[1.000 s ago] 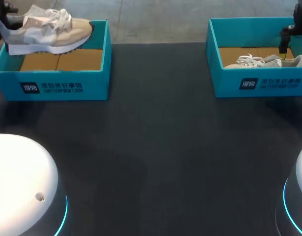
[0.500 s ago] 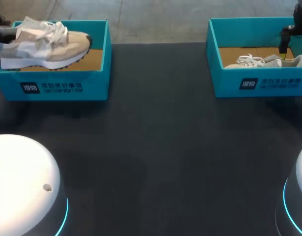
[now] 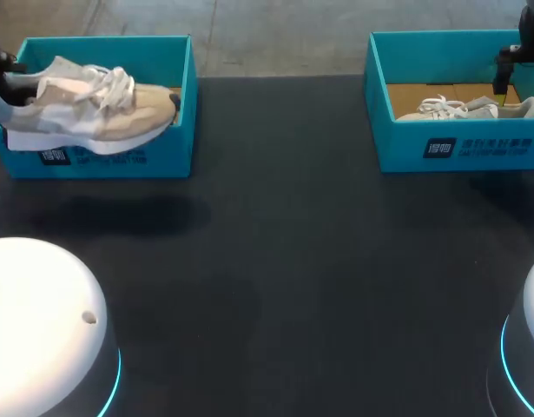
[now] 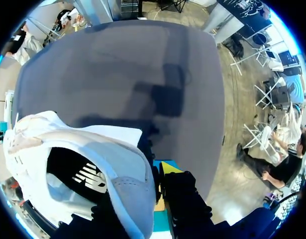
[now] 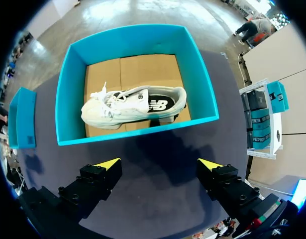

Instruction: Take the shoe out of the shoebox, open the shoe tongue, remove and reinsert the insole, then place the shoe into the shoebox

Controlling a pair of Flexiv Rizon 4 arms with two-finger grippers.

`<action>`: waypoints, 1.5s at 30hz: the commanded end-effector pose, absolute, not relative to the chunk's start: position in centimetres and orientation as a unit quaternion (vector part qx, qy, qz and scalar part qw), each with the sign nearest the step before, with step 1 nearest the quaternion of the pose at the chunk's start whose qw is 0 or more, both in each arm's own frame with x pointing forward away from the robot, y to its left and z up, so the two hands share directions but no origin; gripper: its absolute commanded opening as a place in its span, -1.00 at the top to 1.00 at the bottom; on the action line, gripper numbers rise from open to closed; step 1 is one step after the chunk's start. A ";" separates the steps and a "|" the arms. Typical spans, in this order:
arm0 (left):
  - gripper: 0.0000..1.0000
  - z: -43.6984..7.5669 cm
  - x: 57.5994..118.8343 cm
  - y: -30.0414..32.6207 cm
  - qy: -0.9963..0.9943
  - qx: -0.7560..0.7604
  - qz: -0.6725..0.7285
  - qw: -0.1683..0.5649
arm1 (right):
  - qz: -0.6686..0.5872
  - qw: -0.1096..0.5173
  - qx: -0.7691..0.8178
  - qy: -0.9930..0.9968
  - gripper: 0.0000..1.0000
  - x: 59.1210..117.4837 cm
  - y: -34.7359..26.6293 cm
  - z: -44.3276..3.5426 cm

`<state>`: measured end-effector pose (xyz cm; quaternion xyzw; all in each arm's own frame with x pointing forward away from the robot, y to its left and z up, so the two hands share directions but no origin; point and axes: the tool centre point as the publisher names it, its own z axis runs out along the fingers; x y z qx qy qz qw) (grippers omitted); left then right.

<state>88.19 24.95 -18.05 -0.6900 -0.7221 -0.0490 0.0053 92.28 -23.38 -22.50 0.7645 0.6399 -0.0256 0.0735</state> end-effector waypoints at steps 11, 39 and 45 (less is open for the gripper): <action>1.00 -17.8 79.0 20.6 -0.705 -0.701 -0.097 -0.041 | -0.025 0.074 0.765 0.640 -1.00 92.2 -23.4 -22.5; 1.00 -22.0 73.4 11.8 -0.674 -0.734 -0.084 -0.005 | -0.025 0.074 0.765 0.640 -1.00 92.2 -23.4 -22.5; 1.00 -23.4 72.4 9.3 -0.665 -0.742 -0.081 0.006 | -0.025 0.074 0.765 0.640 -1.00 92.2 -23.4 -22.5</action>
